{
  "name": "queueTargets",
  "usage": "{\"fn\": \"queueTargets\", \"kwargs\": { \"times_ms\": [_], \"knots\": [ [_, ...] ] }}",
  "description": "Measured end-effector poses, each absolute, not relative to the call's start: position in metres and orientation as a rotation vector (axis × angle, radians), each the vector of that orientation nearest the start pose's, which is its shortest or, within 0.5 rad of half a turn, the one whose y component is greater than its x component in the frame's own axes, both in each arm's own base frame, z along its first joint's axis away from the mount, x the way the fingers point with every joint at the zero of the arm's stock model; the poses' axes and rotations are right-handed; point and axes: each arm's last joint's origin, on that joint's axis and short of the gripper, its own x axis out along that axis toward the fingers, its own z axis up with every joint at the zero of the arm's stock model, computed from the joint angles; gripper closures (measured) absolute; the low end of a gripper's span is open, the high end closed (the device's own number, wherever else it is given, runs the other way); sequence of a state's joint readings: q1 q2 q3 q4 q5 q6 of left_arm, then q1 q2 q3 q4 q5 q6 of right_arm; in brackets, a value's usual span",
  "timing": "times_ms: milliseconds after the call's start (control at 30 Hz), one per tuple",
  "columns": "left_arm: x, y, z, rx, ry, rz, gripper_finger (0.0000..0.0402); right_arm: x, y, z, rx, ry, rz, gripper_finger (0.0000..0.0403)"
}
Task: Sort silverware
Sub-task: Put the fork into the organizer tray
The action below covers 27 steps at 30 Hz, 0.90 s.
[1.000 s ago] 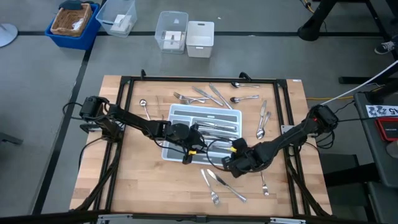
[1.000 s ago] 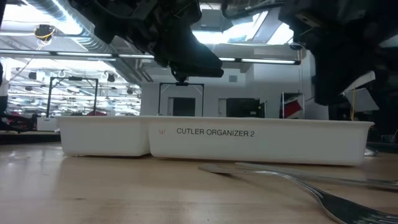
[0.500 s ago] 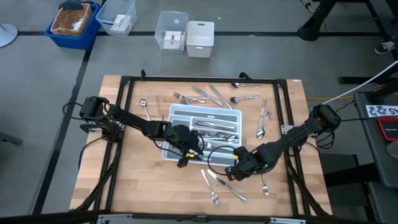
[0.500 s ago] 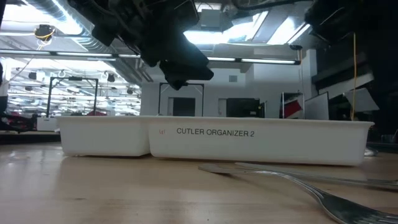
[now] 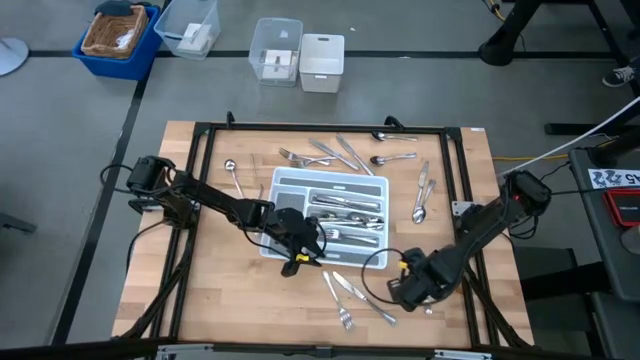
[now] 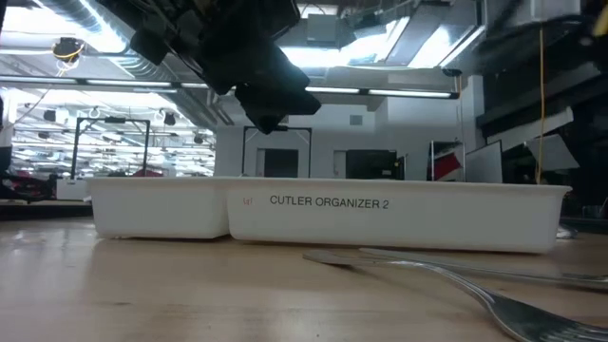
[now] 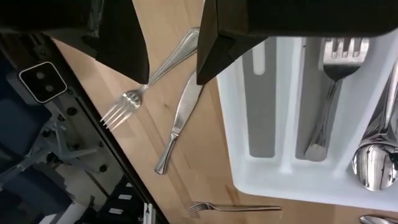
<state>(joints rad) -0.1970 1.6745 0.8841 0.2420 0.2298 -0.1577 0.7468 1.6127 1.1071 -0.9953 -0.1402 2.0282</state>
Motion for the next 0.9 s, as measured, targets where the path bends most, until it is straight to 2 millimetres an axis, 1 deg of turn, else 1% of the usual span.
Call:
{"fn": "queueTargets", "kwargs": {
  "times_ms": [67, 167, 267, 367, 567, 733, 833, 900],
  "knots": [
    [0.336, -0.074, 0.184, -0.16, 0.584, -0.372, 0.0276, 0.196, 0.197, 0.195, 1.086, 1.46, -0.955, 0.028],
    [0.336, -0.074, 0.184, -0.16, 0.584, -0.372, 0.0276, 0.185, 0.198, 0.181, 1.091, 1.426, -1.009, 0.0275],
    [0.336, -0.074, 0.184, -0.16, 0.584, -0.372, 0.0276, 0.179, 0.198, 0.17, 1.104, 1.383, -1.026, 0.0277],
    [0.336, -0.074, 0.184, -0.161, 0.584, -0.371, 0.0276, 0.174, 0.195, 0.161, 1.098, 1.388, -1.034, 0.0285],
    [0.336, -0.074, 0.184, -0.175, 0.587, -0.367, 0.0276, 0.167, 0.189, 0.146, 1.083, 1.387, -1.043, 0.0304],
    [0.336, -0.074, 0.184, -0.21, 0.593, -0.356, 0.0276, 0.163, 0.186, 0.134, 1.112, 1.405, -1.003, 0.0325],
    [0.336, -0.074, 0.185, -0.216, 0.592, -0.362, 0.0276, 0.163, 0.185, 0.133, 1.098, 1.412, -0.974, 0.0347],
    [0.333, -0.073, 0.19, -0.217, 0.586, -0.366, 0.0276, 0.164, 0.186, 0.133, 1.092, 1.413, -0.953, 0.0369]
  ]
}}
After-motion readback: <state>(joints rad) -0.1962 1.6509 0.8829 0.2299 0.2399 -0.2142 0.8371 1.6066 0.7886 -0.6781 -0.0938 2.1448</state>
